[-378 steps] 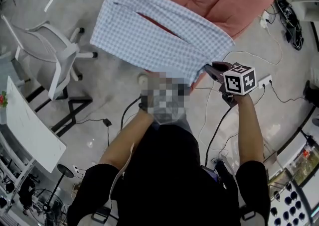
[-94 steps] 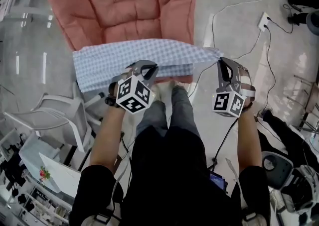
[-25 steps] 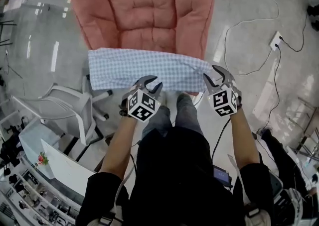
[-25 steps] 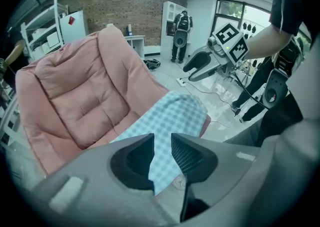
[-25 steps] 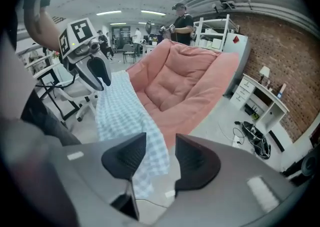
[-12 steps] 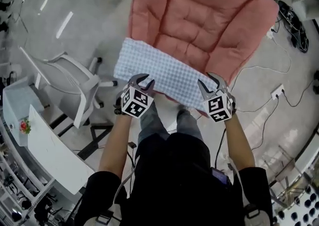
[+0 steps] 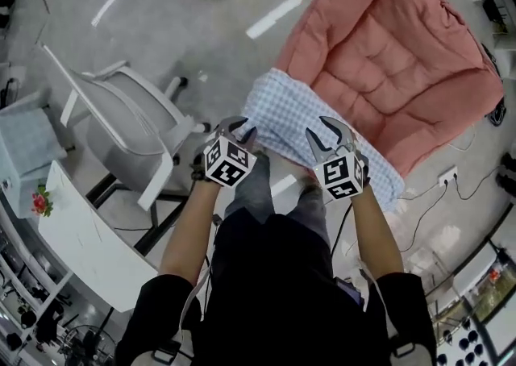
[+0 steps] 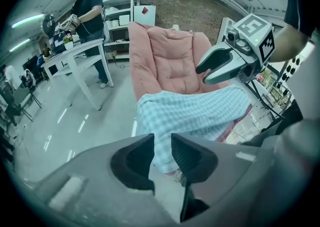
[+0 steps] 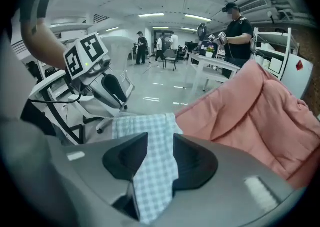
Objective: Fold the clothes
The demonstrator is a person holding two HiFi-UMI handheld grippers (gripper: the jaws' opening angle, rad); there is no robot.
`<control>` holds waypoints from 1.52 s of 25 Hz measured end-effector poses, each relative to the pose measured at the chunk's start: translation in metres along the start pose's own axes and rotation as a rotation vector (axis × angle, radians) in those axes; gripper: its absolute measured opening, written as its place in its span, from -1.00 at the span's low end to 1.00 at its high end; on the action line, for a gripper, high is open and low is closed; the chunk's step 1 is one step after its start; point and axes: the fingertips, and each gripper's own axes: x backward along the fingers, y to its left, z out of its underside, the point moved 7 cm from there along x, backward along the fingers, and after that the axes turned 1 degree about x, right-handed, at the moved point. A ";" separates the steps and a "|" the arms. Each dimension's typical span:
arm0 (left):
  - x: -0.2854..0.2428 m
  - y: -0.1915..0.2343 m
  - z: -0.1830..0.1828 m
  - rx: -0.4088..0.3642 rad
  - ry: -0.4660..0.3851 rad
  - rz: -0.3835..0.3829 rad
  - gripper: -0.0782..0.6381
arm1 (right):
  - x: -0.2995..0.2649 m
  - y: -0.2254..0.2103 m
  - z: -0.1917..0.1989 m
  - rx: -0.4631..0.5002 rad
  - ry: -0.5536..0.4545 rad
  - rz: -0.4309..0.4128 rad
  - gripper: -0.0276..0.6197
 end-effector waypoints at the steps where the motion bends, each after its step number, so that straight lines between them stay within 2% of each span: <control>1: 0.000 0.010 0.004 0.000 0.000 0.007 -0.46 | -0.013 0.004 -0.009 0.001 0.006 -0.007 -0.41; 5: 0.001 0.040 0.019 0.003 -0.012 0.032 -0.46 | -0.054 0.017 -0.038 -0.009 0.020 -0.017 -0.41; 9: -0.002 0.053 0.030 0.010 0.001 0.055 -0.46 | -0.066 0.027 -0.047 -0.051 0.035 -0.024 -0.42; 18: -0.034 0.065 0.054 0.113 0.038 0.043 -0.46 | -0.083 0.023 -0.053 -0.027 0.035 -0.051 -0.42; 20: -0.039 0.067 0.058 0.155 0.032 0.036 -0.46 | -0.090 0.019 -0.054 -0.037 0.028 -0.056 -0.42; 25: -0.044 0.070 0.076 0.357 0.005 0.004 -0.46 | -0.109 0.010 -0.051 -0.009 0.049 -0.093 -0.42; 28: -0.038 0.065 0.080 0.412 -0.018 -0.018 -0.46 | -0.111 0.011 -0.045 0.012 0.071 -0.114 -0.43; 32: -0.039 0.059 0.073 0.399 -0.022 -0.025 -0.46 | -0.106 0.012 -0.035 0.003 0.082 -0.127 -0.43; 38: -0.038 0.056 0.056 0.320 -0.031 0.004 -0.46 | -0.100 0.014 -0.021 -0.058 0.074 -0.095 -0.44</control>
